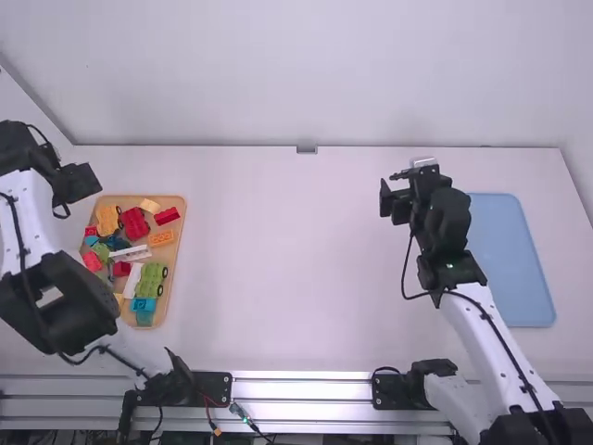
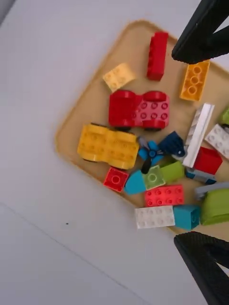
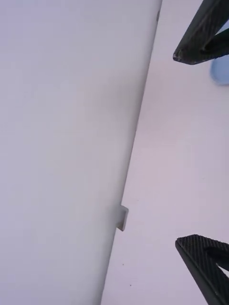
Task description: Assemble lego blocks to make yellow taxi
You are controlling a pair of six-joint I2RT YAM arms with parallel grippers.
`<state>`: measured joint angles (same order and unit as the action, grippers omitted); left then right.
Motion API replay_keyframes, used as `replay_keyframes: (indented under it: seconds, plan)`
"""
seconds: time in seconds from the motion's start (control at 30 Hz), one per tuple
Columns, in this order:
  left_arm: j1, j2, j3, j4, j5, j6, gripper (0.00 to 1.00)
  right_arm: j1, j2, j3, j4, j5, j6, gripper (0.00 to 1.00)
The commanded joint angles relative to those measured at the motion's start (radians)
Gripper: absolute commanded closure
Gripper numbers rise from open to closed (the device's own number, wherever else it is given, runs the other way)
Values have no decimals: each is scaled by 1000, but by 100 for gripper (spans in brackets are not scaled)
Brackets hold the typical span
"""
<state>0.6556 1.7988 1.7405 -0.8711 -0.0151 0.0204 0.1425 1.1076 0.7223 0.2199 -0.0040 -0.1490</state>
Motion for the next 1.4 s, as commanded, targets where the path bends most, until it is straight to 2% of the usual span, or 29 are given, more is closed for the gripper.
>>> replay_keyframes:
  seconds: [0.0,0.27,0.57,0.73,0.83,0.97,1.13,1.3,1.37]
  plan:
    - [29,60,61,-22,35,49,4,6,21,46,4,5,0,3]
    - [50,220,170,-64,34,104,1,10,47,64,7,3,21,1]
    - [51,484,439,-233,35,154,1,11,47,64,-11,-28,21,1]
    - [38,589,519,-283,34,203,1,32,47,64,-10,-20,21,1]
    - [27,620,521,-275,32,217,0,36,47,64,-6,-21,18,1]
    - [11,625,490,-235,34,238,5,35,47,64,-9,-21,18,1]
    - [11,625,439,-196,34,257,6,35,47,64,-21,-21,21,1]
    - [13,625,388,-140,34,232,11,35,47,64,-21,-21,22,1]
    - [12,625,377,-127,30,235,17,35,47,64,-22,-21,21,1]
